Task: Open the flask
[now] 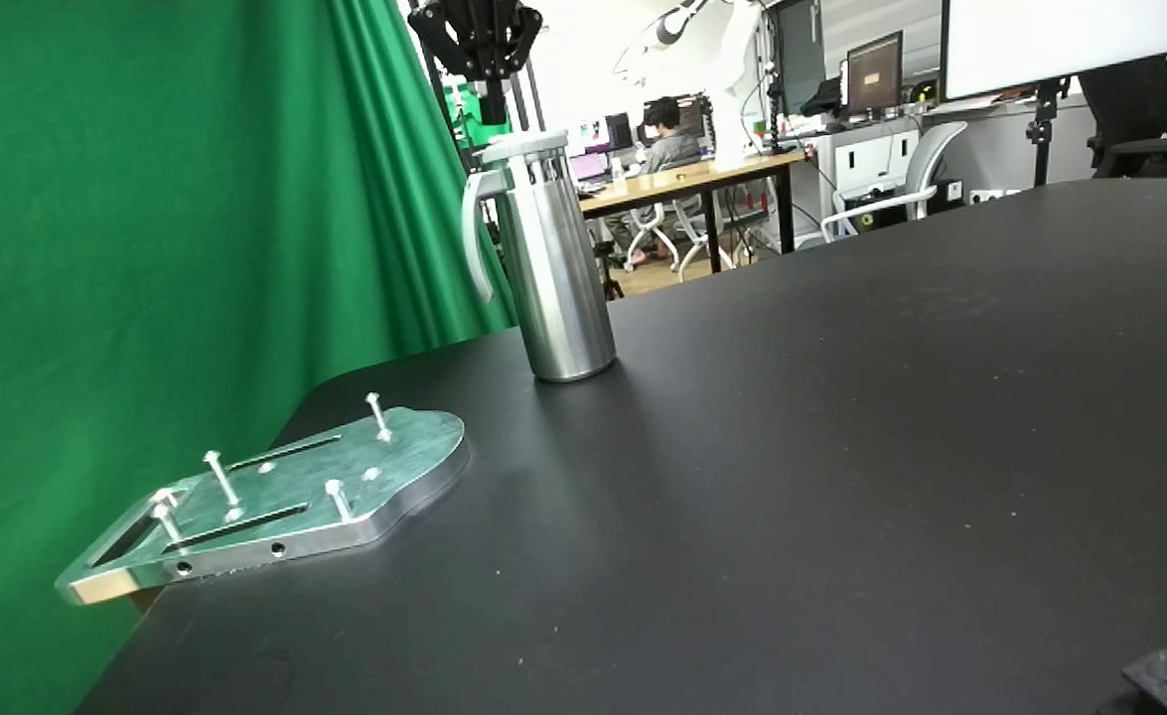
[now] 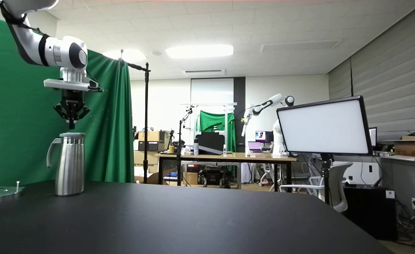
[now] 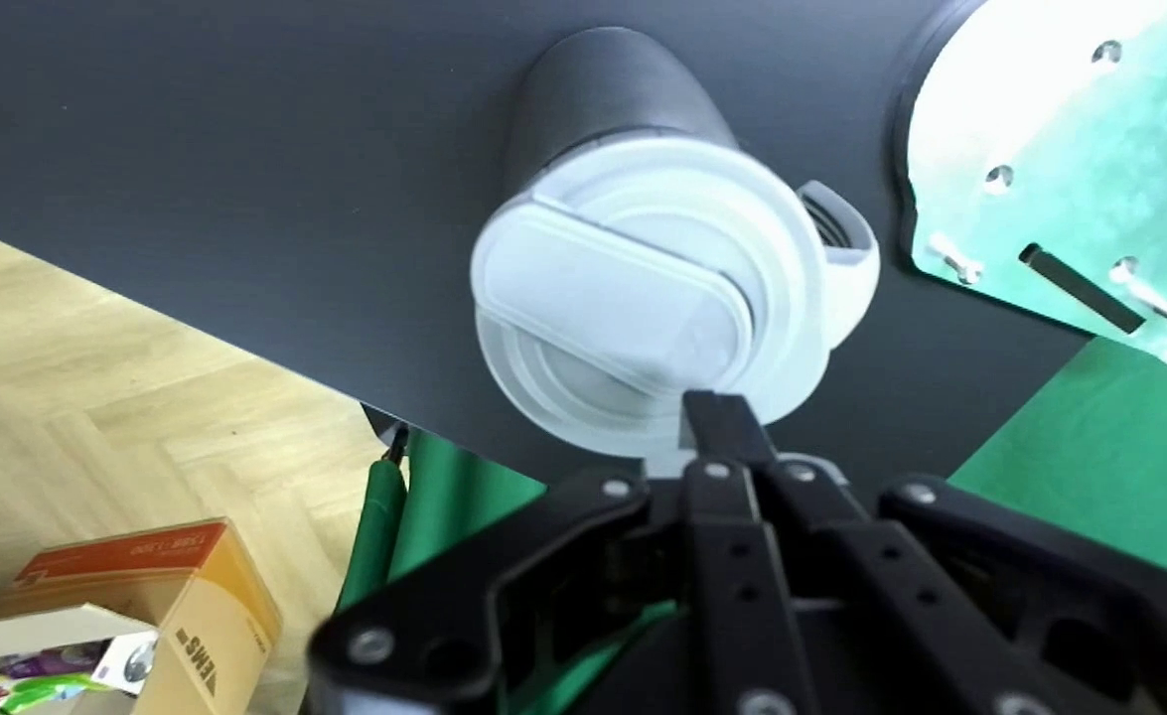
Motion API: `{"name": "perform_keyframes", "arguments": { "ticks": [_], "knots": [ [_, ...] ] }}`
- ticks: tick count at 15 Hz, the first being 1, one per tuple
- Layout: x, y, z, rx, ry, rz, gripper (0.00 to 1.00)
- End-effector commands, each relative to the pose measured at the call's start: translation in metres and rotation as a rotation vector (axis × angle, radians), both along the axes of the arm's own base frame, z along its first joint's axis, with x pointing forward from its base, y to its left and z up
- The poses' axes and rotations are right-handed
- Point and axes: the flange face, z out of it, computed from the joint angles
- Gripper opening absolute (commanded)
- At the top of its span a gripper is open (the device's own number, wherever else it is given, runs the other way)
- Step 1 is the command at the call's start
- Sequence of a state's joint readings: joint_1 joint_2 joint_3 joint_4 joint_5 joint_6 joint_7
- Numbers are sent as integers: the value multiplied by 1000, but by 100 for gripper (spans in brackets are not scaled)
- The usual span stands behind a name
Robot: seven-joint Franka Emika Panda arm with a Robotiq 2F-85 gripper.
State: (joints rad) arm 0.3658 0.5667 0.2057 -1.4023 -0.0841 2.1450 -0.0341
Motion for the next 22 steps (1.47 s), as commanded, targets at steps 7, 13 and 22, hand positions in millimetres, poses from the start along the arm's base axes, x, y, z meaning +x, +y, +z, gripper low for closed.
{"name": "perform_keyframes", "arguments": {
  "ticks": [7,13,22],
  "knots": [
    [22,5,-11,-30,72,-13,0],
    [28,8,-20,-57,96,-21,0],
    [21,27,-33,-200,75,7,0]
  ]
}}
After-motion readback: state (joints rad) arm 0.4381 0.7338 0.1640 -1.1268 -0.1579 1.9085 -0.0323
